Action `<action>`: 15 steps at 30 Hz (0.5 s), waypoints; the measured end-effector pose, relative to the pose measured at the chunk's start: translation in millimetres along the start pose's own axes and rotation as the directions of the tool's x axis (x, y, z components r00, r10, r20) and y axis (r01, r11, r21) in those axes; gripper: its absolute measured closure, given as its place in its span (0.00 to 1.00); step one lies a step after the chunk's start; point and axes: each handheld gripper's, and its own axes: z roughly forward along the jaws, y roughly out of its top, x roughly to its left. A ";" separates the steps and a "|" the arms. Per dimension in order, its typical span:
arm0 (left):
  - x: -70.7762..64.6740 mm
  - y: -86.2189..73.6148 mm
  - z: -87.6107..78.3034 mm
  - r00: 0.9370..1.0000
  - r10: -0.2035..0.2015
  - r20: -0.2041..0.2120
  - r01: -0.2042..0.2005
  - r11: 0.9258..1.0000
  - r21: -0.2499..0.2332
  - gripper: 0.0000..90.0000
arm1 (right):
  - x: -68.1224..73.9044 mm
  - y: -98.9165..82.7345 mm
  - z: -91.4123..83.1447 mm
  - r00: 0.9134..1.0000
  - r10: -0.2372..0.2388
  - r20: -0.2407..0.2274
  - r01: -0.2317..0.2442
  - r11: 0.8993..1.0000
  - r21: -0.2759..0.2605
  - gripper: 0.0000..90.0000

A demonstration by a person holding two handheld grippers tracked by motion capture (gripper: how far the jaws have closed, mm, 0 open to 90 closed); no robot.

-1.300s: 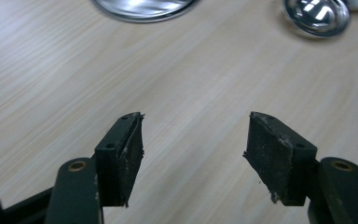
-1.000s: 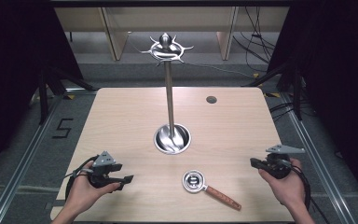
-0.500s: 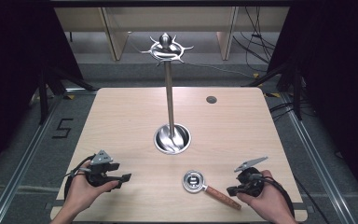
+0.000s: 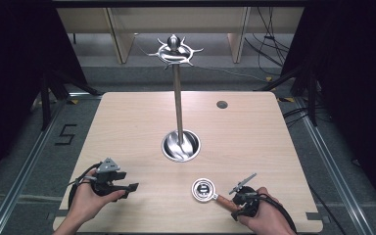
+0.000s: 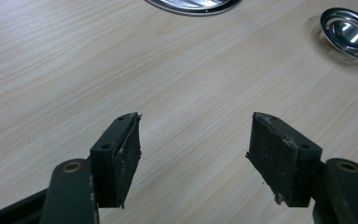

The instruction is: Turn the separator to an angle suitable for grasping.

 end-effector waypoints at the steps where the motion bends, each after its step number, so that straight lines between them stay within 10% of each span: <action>1: -0.4 0.1 0.0 1.000 -0.004 -0.001 0.004 1.000 -0.006 0.37 | 0.6 -0.5 -0.2 1.000 0.017 -0.003 -0.017 1.000 0.010 1.00; 15: 0.8 1.0 -1.5 1.000 -0.005 0.001 0.005 1.000 -0.003 0.37 | -9.9 -1.2 3.6 0.995 0.094 0.037 -0.095 0.995 0.042 1.00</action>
